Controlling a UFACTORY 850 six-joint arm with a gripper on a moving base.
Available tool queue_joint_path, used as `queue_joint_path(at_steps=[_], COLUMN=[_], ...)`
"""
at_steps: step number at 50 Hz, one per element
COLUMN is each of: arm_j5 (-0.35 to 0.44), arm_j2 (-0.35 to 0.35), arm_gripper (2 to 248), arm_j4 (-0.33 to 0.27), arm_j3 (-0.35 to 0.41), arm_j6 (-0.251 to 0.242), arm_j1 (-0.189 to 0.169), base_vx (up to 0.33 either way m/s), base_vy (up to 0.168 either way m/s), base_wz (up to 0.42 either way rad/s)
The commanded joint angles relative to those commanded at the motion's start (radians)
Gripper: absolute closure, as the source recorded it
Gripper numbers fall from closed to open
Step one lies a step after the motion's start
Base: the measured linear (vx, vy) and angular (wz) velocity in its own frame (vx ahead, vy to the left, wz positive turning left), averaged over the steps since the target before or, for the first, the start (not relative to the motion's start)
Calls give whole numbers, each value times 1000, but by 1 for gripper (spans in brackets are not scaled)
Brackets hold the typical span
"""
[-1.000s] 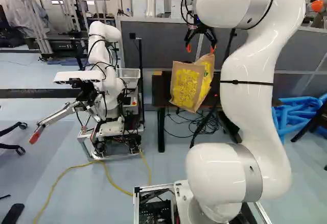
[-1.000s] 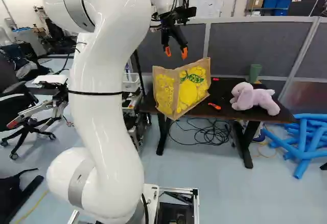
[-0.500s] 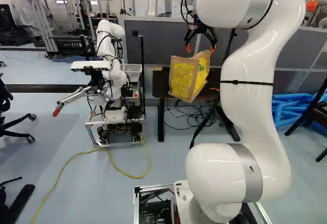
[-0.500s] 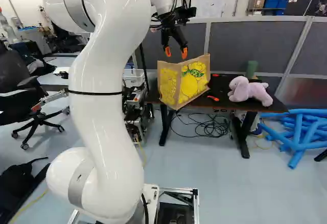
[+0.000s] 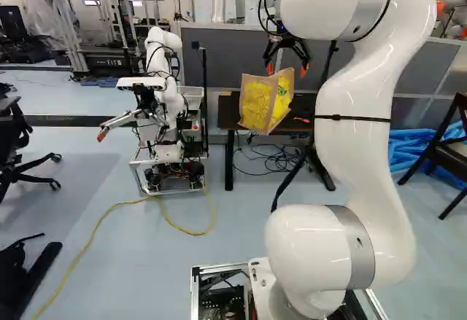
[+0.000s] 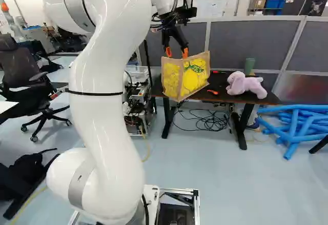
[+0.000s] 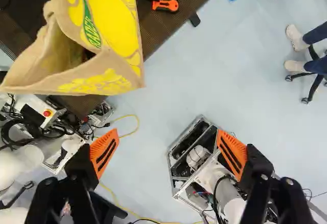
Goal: Pick up the bag on the ground and place it on the table
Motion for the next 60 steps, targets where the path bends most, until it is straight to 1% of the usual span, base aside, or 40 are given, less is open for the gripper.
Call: queue_joint_path(at_steps=[21,46,60], arm_j5=[0,1,19], arm_j2=[0,0,7], arm_gripper=[3,3,3], arm_j4=[0,0,2], arm_j3=[0,1,16], arm_j6=[0,0,-7], arm_j1=[0,0,1], base_vx=[-140,5,0], base_vy=[1,0,0], base_wz=[13,-1,0])
